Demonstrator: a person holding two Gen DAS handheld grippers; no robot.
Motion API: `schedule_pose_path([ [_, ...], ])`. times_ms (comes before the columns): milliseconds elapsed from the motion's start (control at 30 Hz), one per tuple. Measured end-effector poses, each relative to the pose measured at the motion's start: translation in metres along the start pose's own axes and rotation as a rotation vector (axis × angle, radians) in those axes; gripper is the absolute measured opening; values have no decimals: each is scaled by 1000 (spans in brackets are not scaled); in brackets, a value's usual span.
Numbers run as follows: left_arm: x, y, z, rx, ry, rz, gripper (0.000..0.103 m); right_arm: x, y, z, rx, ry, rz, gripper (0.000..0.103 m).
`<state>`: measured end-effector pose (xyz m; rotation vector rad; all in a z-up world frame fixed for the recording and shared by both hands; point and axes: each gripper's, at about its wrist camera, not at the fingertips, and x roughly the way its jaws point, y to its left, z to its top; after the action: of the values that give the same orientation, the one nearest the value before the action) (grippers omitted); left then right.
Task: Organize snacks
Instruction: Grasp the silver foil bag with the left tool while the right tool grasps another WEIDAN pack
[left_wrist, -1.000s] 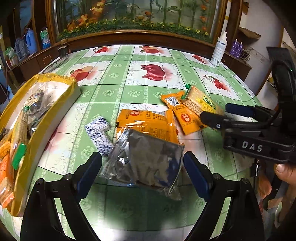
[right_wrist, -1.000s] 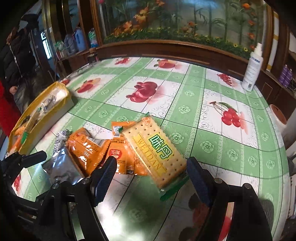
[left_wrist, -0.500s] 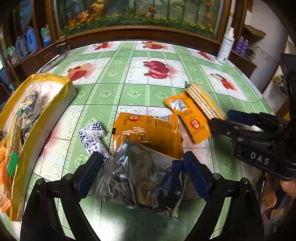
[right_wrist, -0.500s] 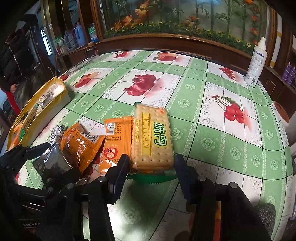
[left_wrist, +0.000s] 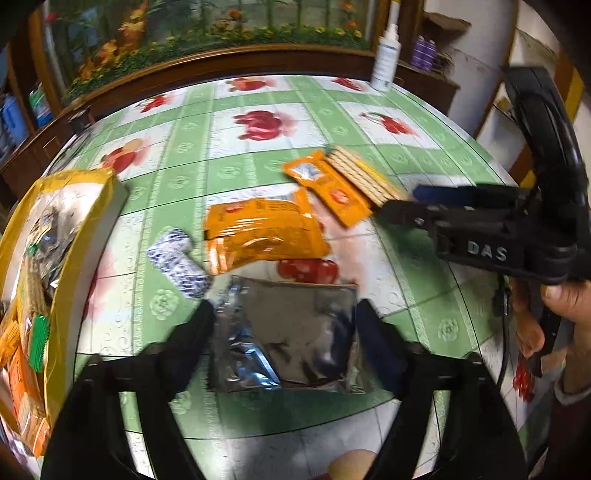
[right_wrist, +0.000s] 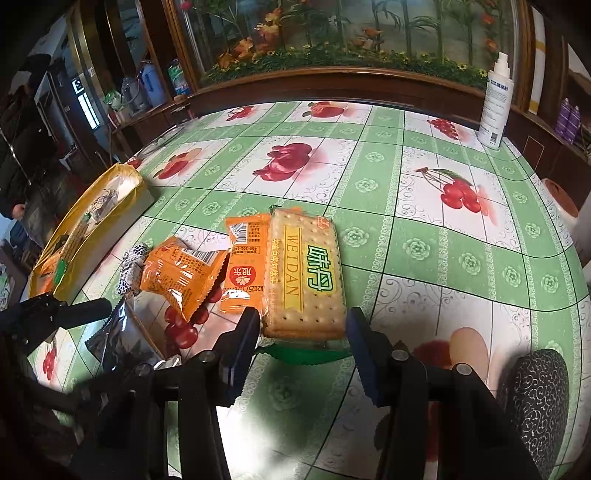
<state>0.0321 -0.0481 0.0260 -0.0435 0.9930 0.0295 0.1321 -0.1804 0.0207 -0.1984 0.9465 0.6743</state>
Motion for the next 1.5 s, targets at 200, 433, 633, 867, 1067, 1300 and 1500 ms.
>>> schedule_pose_path([
  [200, 15, -22, -6, 131, 22, 94, 84, 1, 3, 0, -3, 2, -6, 51],
  [433, 16, -7, -9, 99, 2, 61, 61, 1, 3, 0, 0, -2, -14, 49],
  [633, 7, 5, -13, 50, -22, -4, 55, -8, 1, -5, 52, -22, -3, 43],
  [867, -12, 14, -20, 34, -58, -20, 48, -31, 10, -17, 81, -54, 4, 37],
  [1067, -29, 23, -27, 32, -79, -12, 41, -43, 30, -27, 59, -53, -43, 8],
  [1300, -29, 27, -30, 24, -73, -28, 41, -30, 25, -21, 89, -70, -102, 73],
  [1500, -28, 31, -27, 16, -76, -43, 39, 5, 7, -15, 136, 44, -101, 54],
])
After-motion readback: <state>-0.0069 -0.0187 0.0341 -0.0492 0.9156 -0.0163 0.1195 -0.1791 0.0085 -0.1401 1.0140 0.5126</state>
